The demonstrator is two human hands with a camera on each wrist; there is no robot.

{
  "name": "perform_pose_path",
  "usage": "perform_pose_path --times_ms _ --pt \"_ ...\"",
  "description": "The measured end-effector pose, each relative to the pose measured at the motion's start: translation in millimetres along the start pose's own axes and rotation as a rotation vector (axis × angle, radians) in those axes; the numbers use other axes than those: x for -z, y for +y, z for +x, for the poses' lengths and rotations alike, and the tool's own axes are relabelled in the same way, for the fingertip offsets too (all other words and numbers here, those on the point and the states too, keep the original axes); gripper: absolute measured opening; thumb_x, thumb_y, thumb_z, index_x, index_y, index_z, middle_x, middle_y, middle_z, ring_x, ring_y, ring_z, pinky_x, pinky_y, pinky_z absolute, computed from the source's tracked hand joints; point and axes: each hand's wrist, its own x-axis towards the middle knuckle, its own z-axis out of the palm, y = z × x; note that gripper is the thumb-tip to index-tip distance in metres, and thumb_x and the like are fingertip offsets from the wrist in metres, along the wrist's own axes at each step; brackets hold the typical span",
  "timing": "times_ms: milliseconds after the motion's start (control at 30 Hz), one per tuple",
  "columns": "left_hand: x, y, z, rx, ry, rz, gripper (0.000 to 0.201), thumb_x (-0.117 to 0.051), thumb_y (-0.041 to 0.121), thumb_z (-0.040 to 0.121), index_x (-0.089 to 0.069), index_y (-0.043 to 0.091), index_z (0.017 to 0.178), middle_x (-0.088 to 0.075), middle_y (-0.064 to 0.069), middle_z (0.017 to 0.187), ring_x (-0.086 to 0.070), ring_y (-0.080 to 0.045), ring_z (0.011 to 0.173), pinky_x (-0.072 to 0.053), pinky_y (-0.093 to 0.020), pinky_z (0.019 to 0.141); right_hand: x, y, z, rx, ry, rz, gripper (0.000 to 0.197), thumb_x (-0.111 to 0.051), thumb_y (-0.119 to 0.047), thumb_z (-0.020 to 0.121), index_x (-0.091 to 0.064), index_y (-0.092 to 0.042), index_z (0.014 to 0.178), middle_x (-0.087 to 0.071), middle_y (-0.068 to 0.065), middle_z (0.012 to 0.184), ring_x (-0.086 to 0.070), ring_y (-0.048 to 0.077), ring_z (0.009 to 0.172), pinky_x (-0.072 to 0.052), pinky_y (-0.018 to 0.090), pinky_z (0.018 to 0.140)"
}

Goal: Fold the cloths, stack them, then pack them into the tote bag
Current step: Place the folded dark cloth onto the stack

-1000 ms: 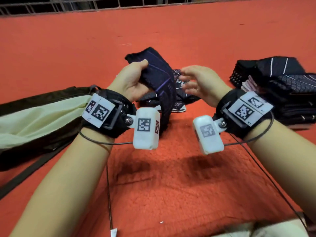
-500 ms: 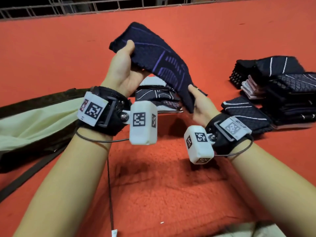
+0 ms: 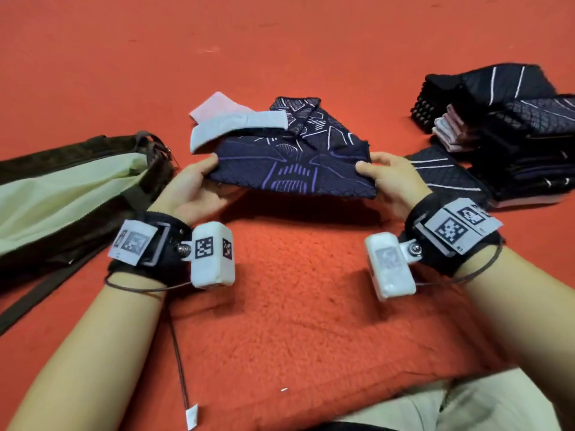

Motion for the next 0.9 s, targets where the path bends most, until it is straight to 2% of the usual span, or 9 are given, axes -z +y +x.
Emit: perform_pose_path --times_ms 67,167,300,367,467,567,700,767,900 --pt "9.8 -14.9 6.7 0.075 0.060 0.077 0.024 -0.035 0.021 0.100 -0.057 0.011 0.098 -0.073 -0.006 0.072 -0.070 -0.015 0.062 -0.059 -0.030 0.063 1.5 12.1 -4.4 -0.110 -0.038 -0.044 0.019 -0.055 0.001 0.089 -0.056 -0.014 0.078 -0.065 0.001 0.061 -0.059 0.012 0.052 -0.053 0.023 0.050" --pt "21.9 -22.7 15.2 0.072 0.056 0.020 0.021 -0.037 0.013 0.098 -0.058 0.009 0.100 -0.073 -0.007 0.079 -0.071 -0.015 0.067 -0.059 -0.031 0.064 0.8 14.9 -10.1 -0.134 -0.080 -0.251 0.019 -0.056 -0.005 0.090 -0.051 -0.017 0.076 -0.056 0.007 0.072 -0.054 0.017 0.052 -0.049 0.023 0.039" --pt "27.2 -21.3 14.3 0.073 -0.040 0.110 0.018 -0.047 0.026 0.090 -0.063 0.017 0.094 -0.072 0.001 0.086 -0.068 -0.012 0.076 -0.056 -0.027 0.072 2.1 11.3 -8.3 -0.139 -0.065 -0.392 0.022 -0.062 -0.010 0.086 -0.048 -0.017 0.071 -0.055 0.009 0.075 -0.053 0.023 0.057 -0.051 0.031 0.048" --pt "26.1 -24.0 14.1 0.077 -0.080 0.216 0.022 -0.043 0.027 0.095 -0.063 0.019 0.095 -0.072 0.005 0.083 -0.067 -0.008 0.073 -0.054 -0.021 0.069 3.6 9.3 -6.7 -0.131 -0.012 -0.428 0.024 -0.063 -0.010 0.084 -0.047 -0.017 0.068 -0.054 0.009 0.071 -0.050 0.020 0.054 -0.046 0.026 0.047" --pt "25.0 -29.8 18.5 0.009 -0.062 0.388 0.016 -0.046 0.017 0.094 -0.060 0.015 0.101 -0.071 0.002 0.082 -0.065 -0.011 0.073 -0.054 -0.018 0.063 -0.2 0.7 -4.3 -0.110 0.046 -0.406 0.026 -0.063 -0.009 0.082 -0.047 -0.017 0.063 -0.047 0.006 0.060 -0.044 0.013 0.044 -0.033 0.014 0.038" --pt "25.3 -32.8 23.8 -0.063 -0.033 0.494 0.026 -0.049 0.009 0.092 -0.052 0.012 0.117 -0.065 -0.004 0.095 -0.063 -0.013 0.079 -0.054 -0.020 0.064 -17.1 -10.8 -5.9 -0.056 0.018 -0.399 0.022 -0.063 -0.009 0.079 -0.049 -0.017 0.063 -0.047 0.009 0.063 -0.041 0.012 0.042 -0.031 0.017 0.042" --pt "24.5 -32.9 23.0 -0.078 -0.057 0.480 0.019 -0.047 0.005 0.092 -0.057 0.009 0.107 -0.067 -0.005 0.091 -0.065 -0.010 0.073 -0.053 -0.019 0.063 -56.9 -18.6 -11.3 -0.012 -0.090 -0.450 0.017 -0.062 -0.008 0.081 -0.049 -0.016 0.088 -0.048 0.005 0.064 -0.043 0.010 0.034 -0.033 0.013 0.033" --pt "23.8 -31.9 20.9 -0.072 -0.066 0.459 0.016 -0.047 0.004 0.092 -0.060 0.013 0.097 -0.068 -0.002 0.085 -0.065 -0.008 0.067 -0.053 -0.018 0.062 -76.7 -17.0 -11.6 0.023 -0.104 -0.508 0.030 -0.063 -0.010 0.080 -0.045 -0.015 0.103 -0.050 0.002 0.068 -0.045 0.011 0.037 -0.038 0.016 0.030" --pt "23.3 -31.4 19.0 -0.075 -0.049 0.480 0.015 -0.049 0.004 0.091 -0.060 0.014 0.094 -0.066 -0.004 0.089 -0.063 -0.010 0.070 -0.052 -0.018 0.063 -101.6 -8.8 -9.0 0.073 -0.135 -0.672 0.030 -0.063 -0.013 0.079 -0.043 -0.015 0.101 -0.053 0.002 0.071 -0.052 0.013 0.038 -0.046 0.023 0.034"
